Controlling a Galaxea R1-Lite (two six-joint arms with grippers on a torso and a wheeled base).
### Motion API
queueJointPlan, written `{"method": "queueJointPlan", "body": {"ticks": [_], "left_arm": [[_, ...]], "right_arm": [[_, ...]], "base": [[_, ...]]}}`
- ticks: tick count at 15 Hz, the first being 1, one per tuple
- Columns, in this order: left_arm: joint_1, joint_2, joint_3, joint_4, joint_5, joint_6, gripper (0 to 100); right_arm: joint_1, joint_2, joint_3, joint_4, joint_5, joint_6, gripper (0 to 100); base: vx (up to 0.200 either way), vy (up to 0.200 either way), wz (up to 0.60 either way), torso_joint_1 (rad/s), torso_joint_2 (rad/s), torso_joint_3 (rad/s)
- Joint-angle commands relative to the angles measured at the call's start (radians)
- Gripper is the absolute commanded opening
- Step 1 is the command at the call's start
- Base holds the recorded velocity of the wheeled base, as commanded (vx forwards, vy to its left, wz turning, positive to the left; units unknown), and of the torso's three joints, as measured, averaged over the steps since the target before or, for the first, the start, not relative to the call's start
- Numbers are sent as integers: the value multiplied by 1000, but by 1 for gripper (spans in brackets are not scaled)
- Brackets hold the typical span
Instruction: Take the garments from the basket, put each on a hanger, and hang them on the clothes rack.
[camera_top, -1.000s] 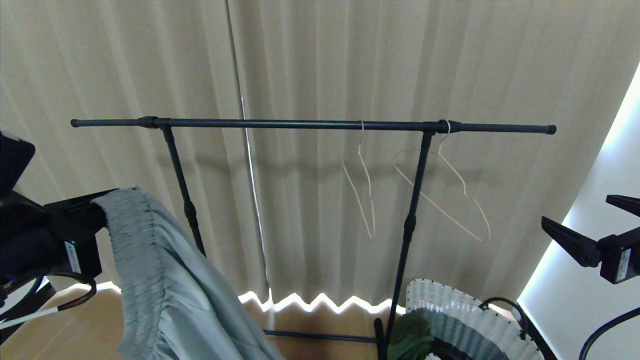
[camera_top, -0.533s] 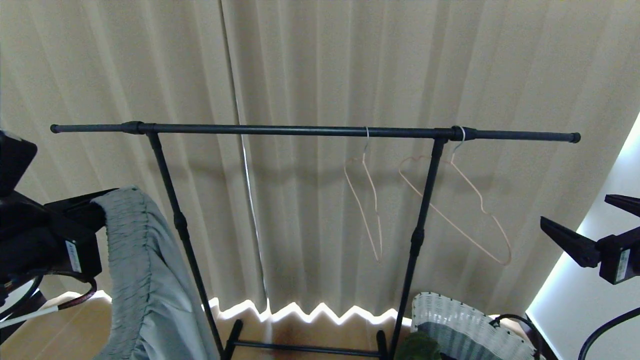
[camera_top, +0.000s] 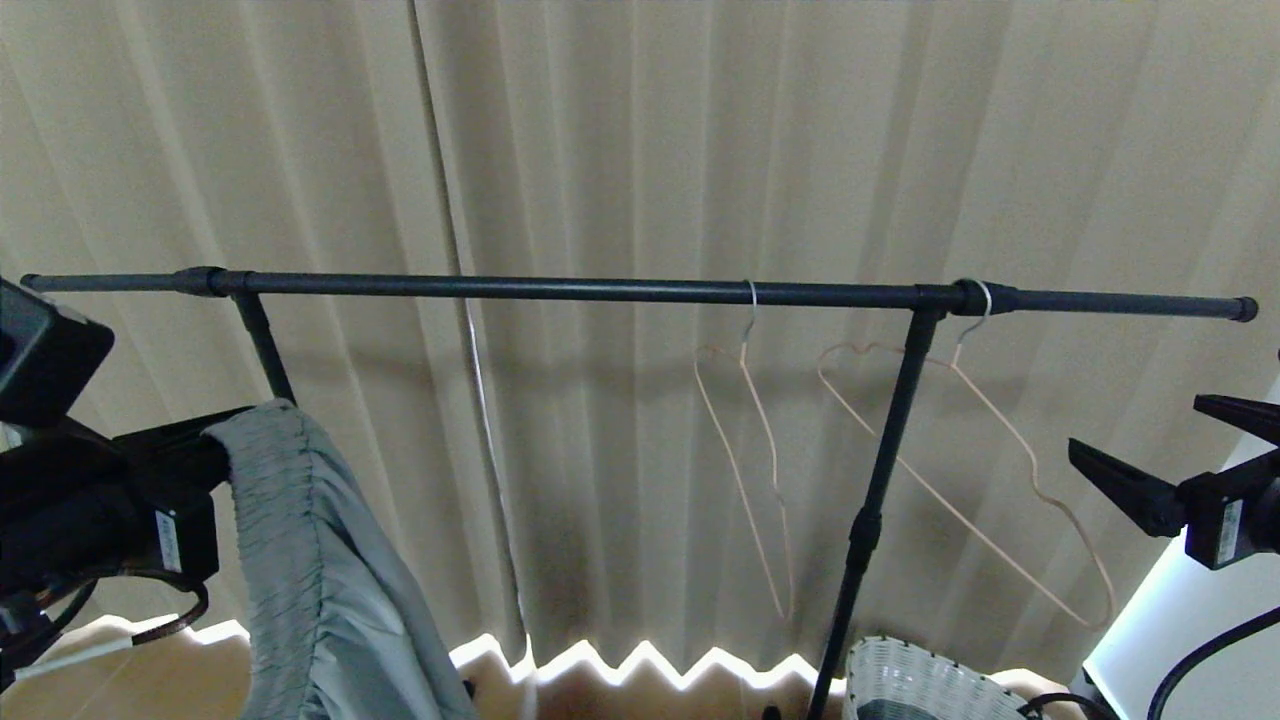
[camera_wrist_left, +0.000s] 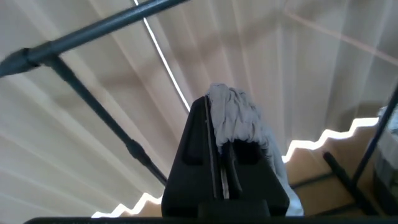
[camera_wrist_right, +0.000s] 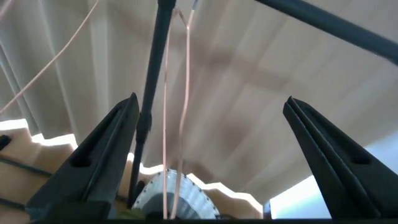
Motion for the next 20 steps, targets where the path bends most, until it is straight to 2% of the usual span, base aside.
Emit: {"method": "queueJointPlan", "body": {"ticks": [1, 5, 7, 11, 14, 18, 20], "left_arm": [[-1, -20, 49, -1, 0, 9, 0], [1, -29, 76, -2, -1, 27, 0], [-4, -24, 79, -2, -1, 29, 0], [-4, -27, 89, -1, -17, 27, 0], [-4, -27, 95, -1, -18, 27, 0], [-4, -21, 95, -1, -18, 27, 0], [-4, -21, 95, -1, -18, 27, 0]], "right_arm": [[-6, 55, -5, 4, -2, 0, 100], [-78, 210, -61, 6, 0, 0, 100], [-87, 257, -97, 25, 1, 1, 100], [-81, 334, -192, 168, 9, 34, 100], [-47, 394, -219, 188, 23, 118, 100], [-34, 400, -230, 245, 27, 139, 100], [-34, 403, -233, 248, 53, 158, 100]], "base": [[0, 0, 0, 0, 0, 0], [0, 0, 0, 0, 0, 0], [0, 0, 0, 0, 0, 0], [0, 0, 0, 0, 0, 0], [0, 0, 0, 0, 0, 0], [0, 0, 0, 0, 0, 0], [0, 0, 0, 0, 0, 0]]}}
